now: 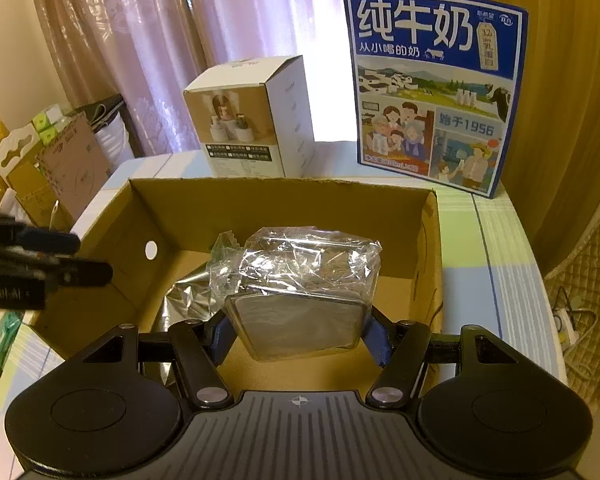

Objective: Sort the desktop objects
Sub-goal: 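Open both tools to drop the foil pouch and wrapped item into the box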

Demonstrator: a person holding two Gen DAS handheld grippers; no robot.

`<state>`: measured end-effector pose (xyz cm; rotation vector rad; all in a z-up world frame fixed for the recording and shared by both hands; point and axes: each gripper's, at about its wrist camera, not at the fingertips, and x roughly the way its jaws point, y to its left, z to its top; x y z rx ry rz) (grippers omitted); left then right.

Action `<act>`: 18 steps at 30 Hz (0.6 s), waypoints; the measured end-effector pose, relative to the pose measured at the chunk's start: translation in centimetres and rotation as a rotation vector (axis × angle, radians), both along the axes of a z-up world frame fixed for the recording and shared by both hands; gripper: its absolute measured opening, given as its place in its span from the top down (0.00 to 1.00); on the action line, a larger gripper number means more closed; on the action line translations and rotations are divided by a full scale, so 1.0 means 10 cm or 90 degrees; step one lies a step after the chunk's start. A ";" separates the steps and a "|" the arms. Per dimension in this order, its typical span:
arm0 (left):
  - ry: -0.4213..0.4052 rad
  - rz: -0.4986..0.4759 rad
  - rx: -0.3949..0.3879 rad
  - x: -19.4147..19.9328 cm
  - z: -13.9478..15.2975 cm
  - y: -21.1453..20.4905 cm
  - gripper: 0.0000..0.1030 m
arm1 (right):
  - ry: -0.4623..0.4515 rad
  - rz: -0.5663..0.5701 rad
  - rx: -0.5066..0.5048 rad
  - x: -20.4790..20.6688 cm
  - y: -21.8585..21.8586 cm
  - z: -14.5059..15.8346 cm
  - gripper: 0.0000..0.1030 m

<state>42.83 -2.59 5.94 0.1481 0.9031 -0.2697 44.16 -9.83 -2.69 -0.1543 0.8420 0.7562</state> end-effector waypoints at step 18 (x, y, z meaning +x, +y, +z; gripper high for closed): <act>0.014 0.004 0.008 -0.25 -0.02 0.13 0.44 | -0.035 -0.013 0.024 -0.20 -0.17 0.31 0.20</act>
